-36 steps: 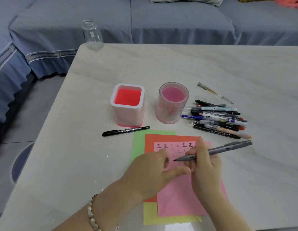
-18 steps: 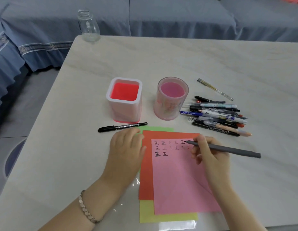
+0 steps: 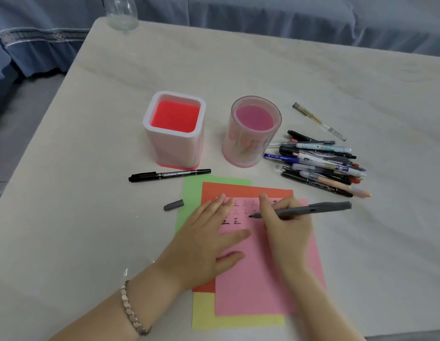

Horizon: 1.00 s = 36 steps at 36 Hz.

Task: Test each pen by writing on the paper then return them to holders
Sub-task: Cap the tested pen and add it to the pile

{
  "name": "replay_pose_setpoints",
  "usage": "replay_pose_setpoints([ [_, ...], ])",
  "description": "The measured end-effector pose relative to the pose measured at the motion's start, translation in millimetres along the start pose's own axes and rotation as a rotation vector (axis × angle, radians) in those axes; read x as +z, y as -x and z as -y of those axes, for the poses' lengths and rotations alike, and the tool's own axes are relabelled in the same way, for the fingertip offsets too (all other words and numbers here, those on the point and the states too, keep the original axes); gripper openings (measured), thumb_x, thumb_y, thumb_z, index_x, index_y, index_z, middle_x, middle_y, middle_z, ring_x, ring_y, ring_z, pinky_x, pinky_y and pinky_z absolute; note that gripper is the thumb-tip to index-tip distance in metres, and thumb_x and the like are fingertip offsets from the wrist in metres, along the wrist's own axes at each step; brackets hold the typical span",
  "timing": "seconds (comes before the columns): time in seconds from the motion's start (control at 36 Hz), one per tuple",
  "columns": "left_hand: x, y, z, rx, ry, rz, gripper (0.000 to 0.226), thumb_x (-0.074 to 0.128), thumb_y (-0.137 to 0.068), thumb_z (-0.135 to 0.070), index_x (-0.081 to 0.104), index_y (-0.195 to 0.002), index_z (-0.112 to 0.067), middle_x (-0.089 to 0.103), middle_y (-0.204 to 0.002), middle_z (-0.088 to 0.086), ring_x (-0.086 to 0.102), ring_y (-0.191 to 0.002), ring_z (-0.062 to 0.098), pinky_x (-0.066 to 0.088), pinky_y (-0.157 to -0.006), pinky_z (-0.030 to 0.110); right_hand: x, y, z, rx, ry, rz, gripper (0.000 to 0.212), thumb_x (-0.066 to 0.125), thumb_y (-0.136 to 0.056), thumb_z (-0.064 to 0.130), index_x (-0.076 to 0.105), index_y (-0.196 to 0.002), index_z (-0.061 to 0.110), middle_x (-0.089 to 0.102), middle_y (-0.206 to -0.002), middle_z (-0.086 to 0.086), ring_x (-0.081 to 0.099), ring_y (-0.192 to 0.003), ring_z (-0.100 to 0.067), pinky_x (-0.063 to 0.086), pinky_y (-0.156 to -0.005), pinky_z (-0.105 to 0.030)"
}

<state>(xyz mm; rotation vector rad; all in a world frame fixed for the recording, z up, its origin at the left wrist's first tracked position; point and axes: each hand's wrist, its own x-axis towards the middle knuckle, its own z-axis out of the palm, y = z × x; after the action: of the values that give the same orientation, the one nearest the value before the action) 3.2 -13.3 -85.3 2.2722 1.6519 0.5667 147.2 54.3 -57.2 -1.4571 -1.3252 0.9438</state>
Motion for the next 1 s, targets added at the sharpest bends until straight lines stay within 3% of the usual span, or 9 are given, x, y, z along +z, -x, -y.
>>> replay_pose_setpoints([
  [0.08,-1,0,0,0.006,-0.005,-0.001,0.037,0.044,-0.088,-0.050,0.064,-0.115,-0.033,0.042,-0.142,0.019,0.026,-0.136,0.030,0.011,-0.115,0.033,4,2,-8,-0.014,0.024,-0.014,0.043,0.068,-0.080,0.010,0.039,-0.049,0.017,0.045,-0.041,0.012,0.040,-0.045,-0.004,0.032,-0.048,-0.014],
  [0.22,-1,0,0,0.001,-0.006,-0.009,0.037,0.045,-0.088,-0.050,0.065,-0.115,-0.034,0.042,-0.142,0.018,0.026,-0.136,0.029,0.014,-0.114,0.035,8,5,-10,-0.070,0.036,-0.055,0.032,0.058,-0.071,0.022,0.035,-0.048,0.020,0.043,-0.040,0.012,0.037,-0.043,-0.004,0.030,-0.047,-0.014],
  [0.81,1,-1,-1,0.002,-0.039,-0.017,0.039,0.043,-0.089,-0.049,0.066,-0.115,-0.032,0.043,-0.141,0.019,0.028,-0.135,0.032,0.018,-0.111,0.039,13,4,-19,-0.218,0.138,-0.026,0.033,0.057,-0.071,0.020,0.035,-0.048,0.028,0.050,-0.045,0.015,0.041,-0.043,-0.003,0.030,-0.049,-0.012],
  [1.0,1,0,0,0.003,-0.043,-0.021,0.039,0.044,-0.089,-0.049,0.067,-0.114,-0.031,0.043,-0.141,0.019,0.030,-0.135,0.033,0.021,-0.110,0.042,14,3,-19,-0.258,0.152,-0.043,0.026,0.051,-0.069,0.036,0.034,-0.049,0.031,0.050,-0.046,0.015,0.040,-0.042,-0.001,0.030,-0.048,-0.010],
])
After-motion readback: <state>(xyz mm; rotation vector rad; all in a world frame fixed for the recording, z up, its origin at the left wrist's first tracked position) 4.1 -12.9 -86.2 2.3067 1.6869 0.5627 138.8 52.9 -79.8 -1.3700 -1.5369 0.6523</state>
